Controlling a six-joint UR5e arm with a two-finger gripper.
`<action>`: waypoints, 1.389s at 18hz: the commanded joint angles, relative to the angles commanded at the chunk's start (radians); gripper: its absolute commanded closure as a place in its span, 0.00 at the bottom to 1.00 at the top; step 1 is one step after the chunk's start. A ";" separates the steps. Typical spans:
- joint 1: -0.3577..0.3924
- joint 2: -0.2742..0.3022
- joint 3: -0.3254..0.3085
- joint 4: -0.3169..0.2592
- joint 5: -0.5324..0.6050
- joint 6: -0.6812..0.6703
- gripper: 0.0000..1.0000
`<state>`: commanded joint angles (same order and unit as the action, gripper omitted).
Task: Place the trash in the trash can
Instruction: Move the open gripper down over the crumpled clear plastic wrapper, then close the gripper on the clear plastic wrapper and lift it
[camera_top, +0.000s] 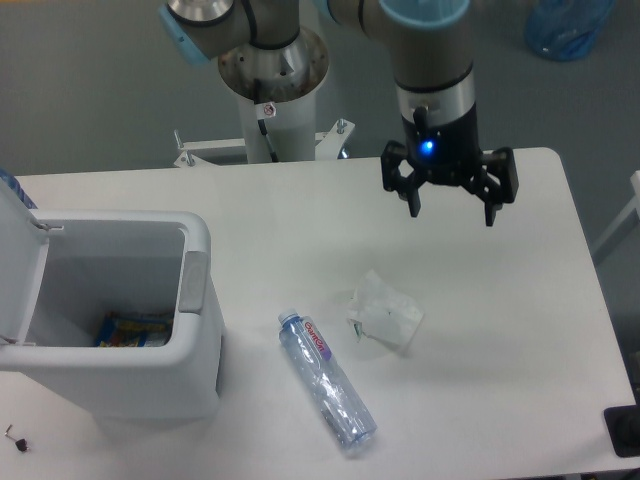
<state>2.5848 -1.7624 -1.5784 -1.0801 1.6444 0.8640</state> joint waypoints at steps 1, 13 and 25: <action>-0.003 -0.015 -0.009 0.023 0.000 -0.026 0.00; -0.026 -0.144 -0.129 0.132 -0.104 -0.232 0.00; -0.041 -0.241 -0.141 0.155 -0.103 -0.299 0.00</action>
<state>2.5433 -2.0033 -1.7196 -0.9250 1.5416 0.5645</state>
